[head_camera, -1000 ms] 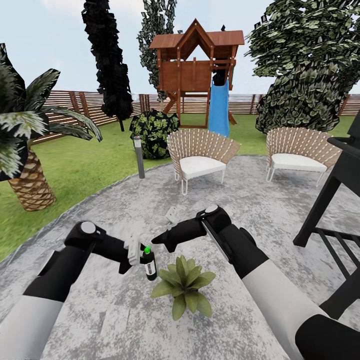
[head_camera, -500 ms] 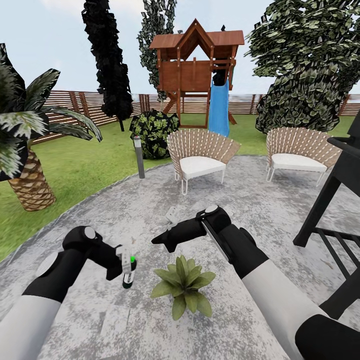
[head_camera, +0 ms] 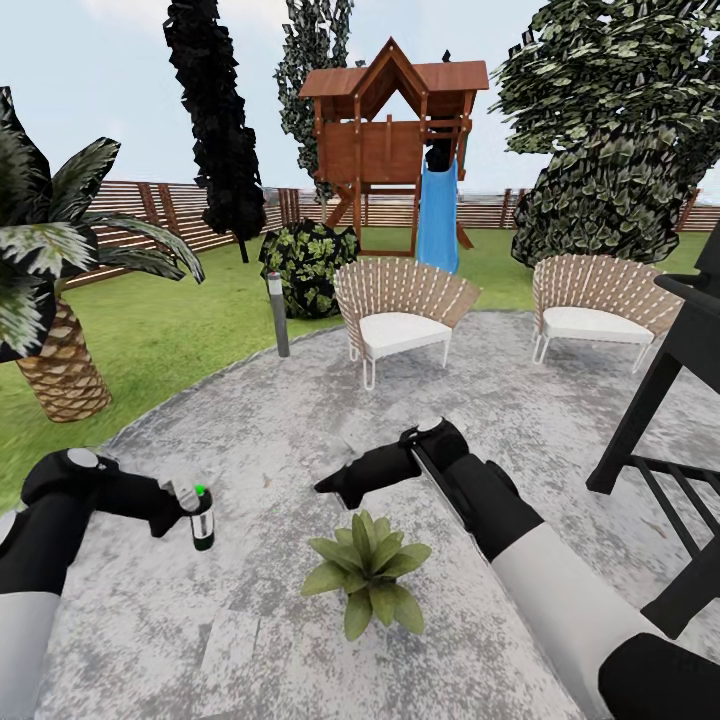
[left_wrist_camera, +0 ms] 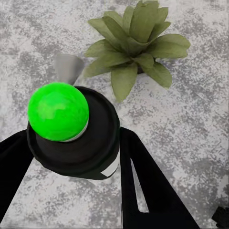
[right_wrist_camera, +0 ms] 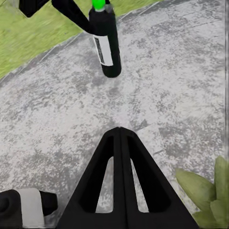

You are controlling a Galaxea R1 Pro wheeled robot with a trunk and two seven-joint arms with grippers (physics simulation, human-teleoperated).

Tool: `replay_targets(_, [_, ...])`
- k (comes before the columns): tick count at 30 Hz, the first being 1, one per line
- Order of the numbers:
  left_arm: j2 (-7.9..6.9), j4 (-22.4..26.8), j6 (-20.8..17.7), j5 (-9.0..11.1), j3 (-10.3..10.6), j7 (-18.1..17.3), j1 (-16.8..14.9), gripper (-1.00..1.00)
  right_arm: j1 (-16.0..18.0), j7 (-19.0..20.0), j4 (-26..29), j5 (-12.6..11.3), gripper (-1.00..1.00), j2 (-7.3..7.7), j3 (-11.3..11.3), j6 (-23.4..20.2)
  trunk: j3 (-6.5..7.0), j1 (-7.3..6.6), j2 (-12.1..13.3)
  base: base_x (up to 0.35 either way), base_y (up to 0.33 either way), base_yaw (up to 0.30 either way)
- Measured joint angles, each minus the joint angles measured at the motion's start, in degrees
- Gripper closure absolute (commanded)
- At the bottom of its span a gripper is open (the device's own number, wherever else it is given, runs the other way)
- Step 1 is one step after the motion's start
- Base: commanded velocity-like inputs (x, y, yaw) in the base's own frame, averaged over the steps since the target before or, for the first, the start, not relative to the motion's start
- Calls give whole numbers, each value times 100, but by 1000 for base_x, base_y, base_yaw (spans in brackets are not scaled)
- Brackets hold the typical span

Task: Pick up the pesticide atomizer in the garden and spray insectifuge to fully cover both potted plants in the garden.

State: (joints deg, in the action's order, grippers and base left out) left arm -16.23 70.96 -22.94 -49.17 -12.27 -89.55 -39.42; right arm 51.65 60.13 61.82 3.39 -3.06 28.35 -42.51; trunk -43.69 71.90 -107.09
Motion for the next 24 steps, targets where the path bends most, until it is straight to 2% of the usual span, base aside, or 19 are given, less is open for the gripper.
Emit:
replay_targets(1, [13, -3, 0, -7, -170, 5, 2, 100, 0, 3, 2, 5, 100, 111, -3, 2, 0, 0, 0, 0, 0, 0])
replay_targets(3, [32, -6, -3, -17, -345, 61, 16, 100, -1, 15, 3, 5, 100, 422, -15, 2, 0, 0, 0, 0, 0, 0])
replay_targets(7, [100, -12, -8, -25, -455, 349, 26, 100, -1, 9, 17, -7, 100, 1153, -34, 7, 0, 0, 0, 0, 0, 0])
replay_targets(10, [238, -36, -48, -28, -495, 1016, 32, 100, -1, -6, 10, -15, 100, 1517, -68, 51, 0, 0, 0, 0, 0, 0])
replay_targets(12, [390, -162, -149, -25, -510, 1593, 36, 100, -18, -28, 0, -17, 100, 1727, -98, 347, 0, 0, 0, 0, 0, 0])
replay_targets(14, [506, -253, -204, -15, -512, 1943, 36, 100, -29, -59, -66, -31, 100, 1889, -120, 748, 0, 0, 0, 0, 0, 0])
replay_targets(16, [724, -291, -232, -8, -514, 2184, 37, 100, -34, -74, -405, -33, 100, 2039, -133, 1156, 0, 0, 1, 0, 0, 0])
replay_targets(18, [999, -305, -244, -11, -518, 2377, 39, 100, -36, -78, -1076, -33, 100, 2125, -165, 1530, -1, 0, 1, 0, 0, 0])
replay_targets(20, [1165, -311, -247, -15, -520, 2551, 42, 100, -37, -83, -1728, -34, 100, 2155, -250, 1836, -1, 0, 1, 0, 0, 0])
replay_targets(21, [1294, -320, -251, -10, -519, 2773, 44, 100, -37, -114, -2389, -30, 100, 2169, -432, 2239, -1, 0, 1, 0, 0, 0])
replay_targets(22, [1461, -376, -257, 3, -519, 3092, 46, 100, -36, -288, -3196, -28, 100, 2168, -809, 2950, -1, 1, 1, 0, 0, 0])
replay_targets(23, [1587, -462, -262, 15, -522, 3332, 46, 100, -36, -504, -3696, -39, 100, 2158, -1089, 3477, -1, 0, 1, 0, 0, 0])
replay_targets(24, [1666, -547, -259, 18, -517, 3510, 46, 100, -34, -671, -3978, -50, 100, 2149, -1218, 3759, -1, 0, 0, 0, 0, 0])
